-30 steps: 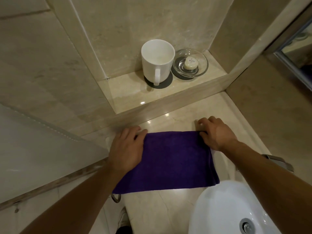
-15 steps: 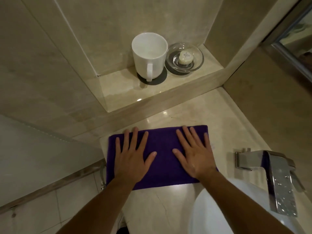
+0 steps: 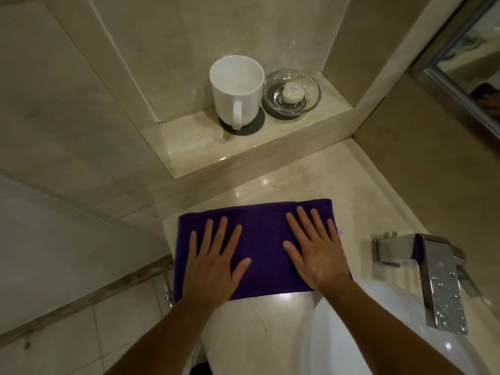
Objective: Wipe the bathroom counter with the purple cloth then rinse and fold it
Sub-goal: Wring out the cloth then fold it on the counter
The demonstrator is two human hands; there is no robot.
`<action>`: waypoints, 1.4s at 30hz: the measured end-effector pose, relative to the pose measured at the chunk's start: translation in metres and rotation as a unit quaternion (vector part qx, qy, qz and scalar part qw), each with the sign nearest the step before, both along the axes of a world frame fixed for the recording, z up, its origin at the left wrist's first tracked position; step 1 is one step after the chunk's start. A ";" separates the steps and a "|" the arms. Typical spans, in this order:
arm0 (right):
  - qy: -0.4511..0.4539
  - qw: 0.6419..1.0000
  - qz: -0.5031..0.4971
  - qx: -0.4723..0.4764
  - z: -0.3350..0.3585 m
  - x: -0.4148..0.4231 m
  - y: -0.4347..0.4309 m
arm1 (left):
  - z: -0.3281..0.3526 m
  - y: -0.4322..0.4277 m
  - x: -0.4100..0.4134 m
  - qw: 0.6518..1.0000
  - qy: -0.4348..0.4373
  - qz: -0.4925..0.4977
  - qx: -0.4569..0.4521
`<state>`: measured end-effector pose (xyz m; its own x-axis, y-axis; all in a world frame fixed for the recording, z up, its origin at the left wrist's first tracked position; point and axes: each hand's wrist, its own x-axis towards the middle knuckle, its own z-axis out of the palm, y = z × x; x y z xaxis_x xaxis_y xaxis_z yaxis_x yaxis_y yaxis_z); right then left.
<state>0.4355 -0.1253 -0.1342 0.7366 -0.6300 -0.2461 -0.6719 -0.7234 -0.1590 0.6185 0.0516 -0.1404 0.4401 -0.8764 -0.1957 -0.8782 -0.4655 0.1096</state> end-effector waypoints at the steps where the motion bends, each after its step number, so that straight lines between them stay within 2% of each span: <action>1: 0.005 1.000 -0.012 -0.004 0.001 -0.007 -0.003 | 0.000 0.003 0.004 1.000 -0.002 -0.005 -0.003; 6: 0.022 0.999 -0.043 0.002 0.005 -0.019 0.006 | 0.003 0.016 0.012 0.998 -0.006 0.066 -0.001; 9: 0.016 0.998 -0.066 -0.010 0.013 -0.016 0.018 | 0.009 0.045 0.018 0.976 0.028 0.215 -0.011; 12: -0.032 0.998 -0.040 -0.031 0.033 0.013 0.023 | 0.023 0.067 0.009 0.904 0.149 0.395 -0.069; 16: -0.047 0.990 0.132 0.021 0.053 0.088 0.031 | 0.025 0.079 -0.007 0.809 0.249 0.516 -0.130; 19: -0.035 0.969 0.241 0.052 0.064 0.146 0.041 | 0.027 0.084 -0.011 0.740 0.358 0.540 -0.183; 21: 0.003 0.953 0.298 0.049 0.068 0.175 0.048 | 0.027 0.086 -0.008 0.728 0.379 0.539 -0.187; 22: 0.032 0.944 0.326 0.044 0.069 0.186 0.051 | 0.027 0.087 -0.004 0.712 0.395 0.547 -0.197; 25: 0.113 0.913 0.392 0.024 0.070 0.208 0.059 | 0.028 0.091 0.004 0.616 0.488 0.572 -0.235; 26: 0.122 0.910 0.396 0.023 0.070 0.211 0.061 | 0.030 0.092 0.006 0.604 0.504 0.570 -0.236; 34: 0.162 0.915 0.370 0.016 0.084 0.223 0.064 | 0.039 0.097 0.012 0.623 0.542 0.519 -0.222; 38: 0.178 0.908 0.379 -0.006 0.097 0.219 0.063 | 0.042 0.098 0.017 0.644 0.542 0.498 -0.209; 42: 0.216 0.908 0.358 0.014 0.113 0.217 0.066 | 0.046 0.098 0.022 0.679 0.522 0.479 -0.190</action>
<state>0.6523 -0.0590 -0.0211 0.7853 -0.0168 -0.6189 -0.0354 -0.9992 -0.0178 0.6401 0.1492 -0.0947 0.6394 -0.3602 -0.6793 0.4577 -0.5315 0.7127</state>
